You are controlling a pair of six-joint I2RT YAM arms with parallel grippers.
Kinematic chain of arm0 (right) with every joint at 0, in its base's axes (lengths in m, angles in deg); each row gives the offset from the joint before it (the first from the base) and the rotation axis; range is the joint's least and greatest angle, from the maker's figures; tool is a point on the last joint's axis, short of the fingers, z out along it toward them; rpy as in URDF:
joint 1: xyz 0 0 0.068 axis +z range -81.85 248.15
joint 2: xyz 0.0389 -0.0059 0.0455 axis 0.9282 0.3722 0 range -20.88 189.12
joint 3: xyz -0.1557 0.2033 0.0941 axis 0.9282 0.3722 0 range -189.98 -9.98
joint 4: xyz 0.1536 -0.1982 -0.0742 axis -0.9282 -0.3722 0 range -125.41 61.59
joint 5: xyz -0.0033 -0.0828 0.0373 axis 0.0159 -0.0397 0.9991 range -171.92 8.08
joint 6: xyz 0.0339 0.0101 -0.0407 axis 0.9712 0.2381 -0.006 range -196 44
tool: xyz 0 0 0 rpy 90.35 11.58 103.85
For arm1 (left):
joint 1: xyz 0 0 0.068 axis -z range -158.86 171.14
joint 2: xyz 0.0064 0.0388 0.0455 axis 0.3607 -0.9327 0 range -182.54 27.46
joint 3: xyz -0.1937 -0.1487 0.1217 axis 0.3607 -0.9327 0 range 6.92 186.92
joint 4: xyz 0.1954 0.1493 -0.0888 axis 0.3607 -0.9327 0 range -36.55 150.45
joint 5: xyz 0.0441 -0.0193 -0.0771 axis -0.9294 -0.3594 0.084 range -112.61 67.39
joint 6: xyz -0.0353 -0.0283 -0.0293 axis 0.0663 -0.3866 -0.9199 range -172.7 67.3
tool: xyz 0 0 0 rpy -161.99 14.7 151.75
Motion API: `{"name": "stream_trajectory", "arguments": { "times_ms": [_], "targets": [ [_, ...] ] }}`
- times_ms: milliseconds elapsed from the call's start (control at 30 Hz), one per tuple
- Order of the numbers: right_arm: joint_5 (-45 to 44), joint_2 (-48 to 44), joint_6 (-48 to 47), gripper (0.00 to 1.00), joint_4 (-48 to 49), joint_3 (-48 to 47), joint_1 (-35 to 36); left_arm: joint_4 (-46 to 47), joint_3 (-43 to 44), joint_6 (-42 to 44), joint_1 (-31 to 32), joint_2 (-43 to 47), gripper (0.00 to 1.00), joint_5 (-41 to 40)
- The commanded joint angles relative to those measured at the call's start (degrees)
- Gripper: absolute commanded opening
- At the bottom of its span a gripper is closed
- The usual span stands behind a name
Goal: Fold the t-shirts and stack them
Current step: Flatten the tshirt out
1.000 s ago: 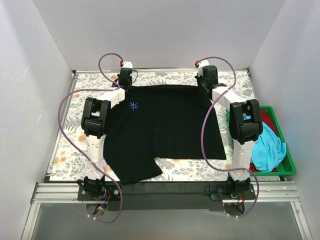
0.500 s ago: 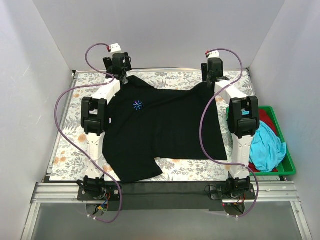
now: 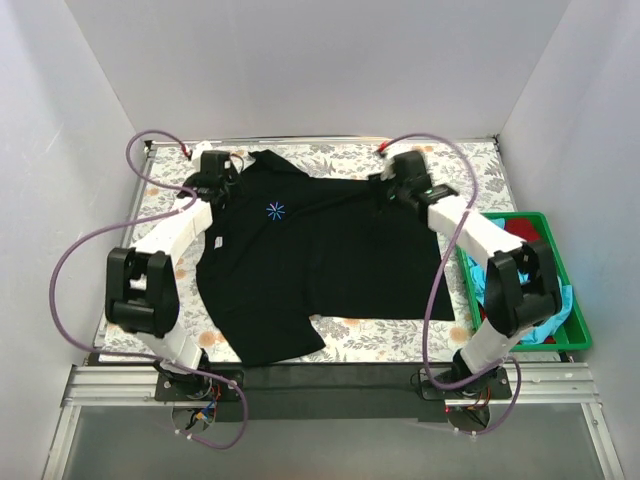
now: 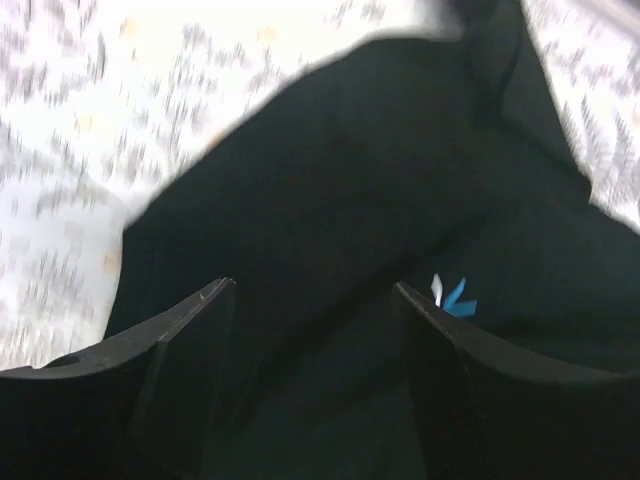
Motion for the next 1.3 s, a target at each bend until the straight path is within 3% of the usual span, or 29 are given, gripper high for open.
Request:
{"name": "stream_trajectory", "arguments": {
  "times_ms": [0, 167, 433, 667, 1000, 1033, 1167, 1267],
  "targets": [
    [8.5, -3.9, -1.8, 0.53, -5.9, 4.3, 11.0, -5.7, -6.2, -5.9, 0.3, 5.8, 0.59, 4.1],
    [14.8, -8.6, -8.5, 0.54, -5.0, 11.8, 27.0, -6.6, -19.9, -6.6, 0.7, 17.5, 0.64, 6.0],
    [18.2, -0.1, -22.9, 0.54, -4.3, 5.6, 44.6, -4.3, -24.6, -5.9, 0.7, 18.9, 0.67, -0.5],
    [20.9, 12.1, -30.2, 0.51, -11.8, -5.5, 50.9, -3.5, -25.6, -4.9, 0.6, 18.4, 0.67, -3.0],
    [16.1, 19.3, -34.5, 0.49, -17.2, -9.6, 56.2, -4.1, -24.5, -4.7, -0.4, 16.7, 0.67, -3.9],
    [15.1, 19.7, -34.5, 0.46, -17.4, -9.6, 56.5, -4.1, -24.4, -4.7, -0.4, 16.7, 0.67, -3.9],
    [13.7, 20.1, -33.9, 0.05, -17.5, -10.3, 56.6, -4.1, -24.3, -4.7, -0.5, 16.7, 0.66, -3.7],
    [13.5, 16.6, -33.6, 0.01, -17.6, -12.1, 55.4, -4.1, -24.5, -4.6, -0.5, 17.1, 0.66, -3.5]
  ]
}}
